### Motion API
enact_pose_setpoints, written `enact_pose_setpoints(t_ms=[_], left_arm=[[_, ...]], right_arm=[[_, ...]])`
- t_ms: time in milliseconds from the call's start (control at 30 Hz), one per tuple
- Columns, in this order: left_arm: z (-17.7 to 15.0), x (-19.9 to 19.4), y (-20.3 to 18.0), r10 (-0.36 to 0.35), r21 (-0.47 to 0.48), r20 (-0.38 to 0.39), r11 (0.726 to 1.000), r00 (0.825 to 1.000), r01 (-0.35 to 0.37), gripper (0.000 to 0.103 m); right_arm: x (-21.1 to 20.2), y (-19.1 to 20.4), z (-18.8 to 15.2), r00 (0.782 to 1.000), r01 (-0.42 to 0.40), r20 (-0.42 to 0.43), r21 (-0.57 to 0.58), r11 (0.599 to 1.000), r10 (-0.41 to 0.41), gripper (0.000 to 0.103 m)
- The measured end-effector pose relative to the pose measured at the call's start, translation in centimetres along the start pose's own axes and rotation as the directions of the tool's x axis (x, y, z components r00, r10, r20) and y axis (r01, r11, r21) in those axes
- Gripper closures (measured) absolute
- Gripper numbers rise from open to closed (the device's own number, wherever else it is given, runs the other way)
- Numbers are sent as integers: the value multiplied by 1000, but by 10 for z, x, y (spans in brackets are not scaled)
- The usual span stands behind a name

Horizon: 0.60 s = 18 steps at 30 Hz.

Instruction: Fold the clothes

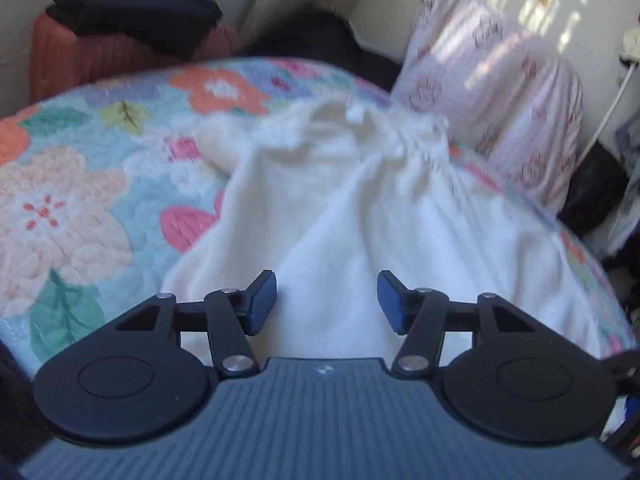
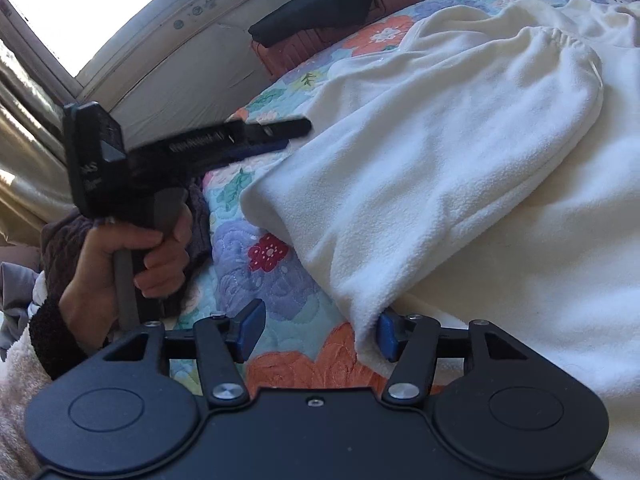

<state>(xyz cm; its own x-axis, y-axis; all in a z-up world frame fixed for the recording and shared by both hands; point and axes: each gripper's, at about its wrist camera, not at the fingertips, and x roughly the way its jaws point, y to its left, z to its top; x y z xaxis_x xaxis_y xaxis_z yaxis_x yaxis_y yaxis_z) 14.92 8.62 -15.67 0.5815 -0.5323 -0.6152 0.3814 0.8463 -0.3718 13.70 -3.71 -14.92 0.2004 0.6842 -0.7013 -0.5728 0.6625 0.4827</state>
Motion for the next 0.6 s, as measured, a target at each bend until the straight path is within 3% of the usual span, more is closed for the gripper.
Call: enact_pose_setpoints(t_ms=[33,67,133,167,367,500,600], left_arm=[[-5,5,-3,25,28,-9,999,1000,-25,51],[-9,9,-6,50,56,-16,997,999,-49,68],[-10,10,-11,80,74,-31,994,996,-77,93],[-7,6,-16,102,81,-29,992,994,-100,95],[-2,-11,-32,220,135,-6,967,975,-218,97],[-6,1,-21,192,81,-38,979,981,-188,95],[-6,6,-12,143,15,-33,990,989,-142,93]], right_arm=[[-1,-3,1,1000,-4,1,5,1000,4,41],[0,-7,2,1000,-5,3,15,1000,4,41],[-1,-19,4,1000,8,16,63,998,-9,40],[-3,-27,8,999,20,29,86,996,-22,40],[-21,-70,30,987,94,109,188,978,-116,37],[-41,-105,59,964,155,183,206,966,-194,37],[-31,-139,87,952,208,173,231,951,-250,34]])
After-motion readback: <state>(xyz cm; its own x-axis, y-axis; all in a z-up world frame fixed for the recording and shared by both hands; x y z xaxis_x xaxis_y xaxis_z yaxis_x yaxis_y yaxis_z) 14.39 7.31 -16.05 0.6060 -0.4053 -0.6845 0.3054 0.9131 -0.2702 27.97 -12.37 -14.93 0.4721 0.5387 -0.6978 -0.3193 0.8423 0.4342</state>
